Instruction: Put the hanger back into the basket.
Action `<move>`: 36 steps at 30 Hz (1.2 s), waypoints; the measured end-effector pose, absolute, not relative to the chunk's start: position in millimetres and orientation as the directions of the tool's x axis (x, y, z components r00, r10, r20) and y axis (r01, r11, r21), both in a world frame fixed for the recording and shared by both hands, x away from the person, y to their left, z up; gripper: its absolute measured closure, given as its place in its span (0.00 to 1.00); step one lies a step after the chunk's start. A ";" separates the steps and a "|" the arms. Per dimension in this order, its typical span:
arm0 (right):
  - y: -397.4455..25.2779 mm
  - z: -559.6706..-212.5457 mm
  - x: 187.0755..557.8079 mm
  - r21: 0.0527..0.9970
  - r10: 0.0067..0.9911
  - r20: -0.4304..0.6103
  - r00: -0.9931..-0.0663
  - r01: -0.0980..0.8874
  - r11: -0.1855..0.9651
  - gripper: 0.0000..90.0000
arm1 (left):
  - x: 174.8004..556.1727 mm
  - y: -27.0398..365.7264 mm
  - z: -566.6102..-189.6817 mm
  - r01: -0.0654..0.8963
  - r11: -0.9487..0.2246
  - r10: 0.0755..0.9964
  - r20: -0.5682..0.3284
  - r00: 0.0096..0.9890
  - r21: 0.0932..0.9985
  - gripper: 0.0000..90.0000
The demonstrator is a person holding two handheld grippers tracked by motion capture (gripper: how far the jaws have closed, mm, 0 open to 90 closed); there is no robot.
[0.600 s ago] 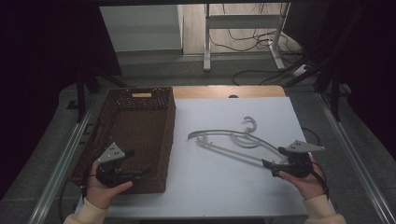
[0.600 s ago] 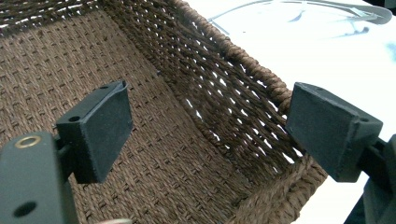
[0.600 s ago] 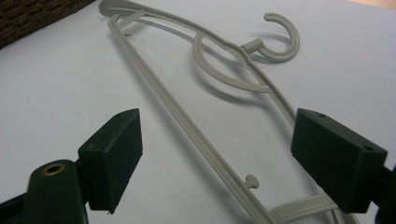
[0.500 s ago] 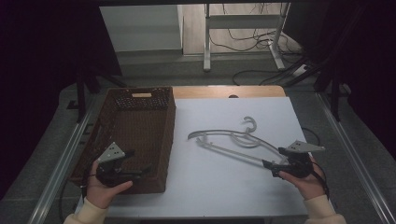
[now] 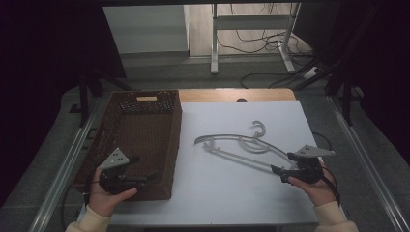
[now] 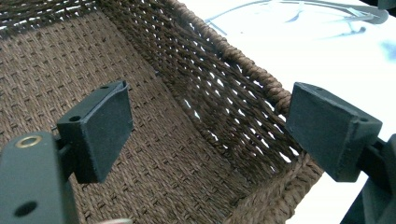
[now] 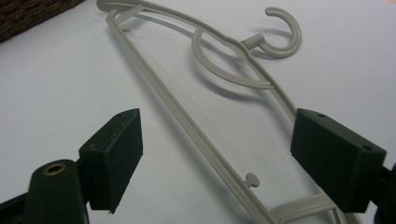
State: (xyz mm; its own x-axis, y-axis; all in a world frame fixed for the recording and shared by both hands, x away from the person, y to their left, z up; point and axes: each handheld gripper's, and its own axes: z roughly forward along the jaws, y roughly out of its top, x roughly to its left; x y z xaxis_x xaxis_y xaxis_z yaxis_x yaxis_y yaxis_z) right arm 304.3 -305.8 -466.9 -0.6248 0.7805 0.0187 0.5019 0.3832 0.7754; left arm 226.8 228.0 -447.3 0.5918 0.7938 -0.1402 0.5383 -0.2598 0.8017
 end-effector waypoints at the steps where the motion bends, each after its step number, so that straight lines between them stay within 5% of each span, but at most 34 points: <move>1: -305.6 -466.4 304.3 0.775 0.780 0.018 -0.625 0.501 0.384 0.19 | 226.7 227.9 -447.0 0.538 -0.260 0.793 -0.140 0.593 0.802 0.17; 36: -290.4 -455.5 335.2 0.736 0.806 -0.006 -0.593 0.543 0.405 0.21 | 226.5 227.5 -444.7 0.534 -0.262 0.791 -0.138 0.596 0.804 0.17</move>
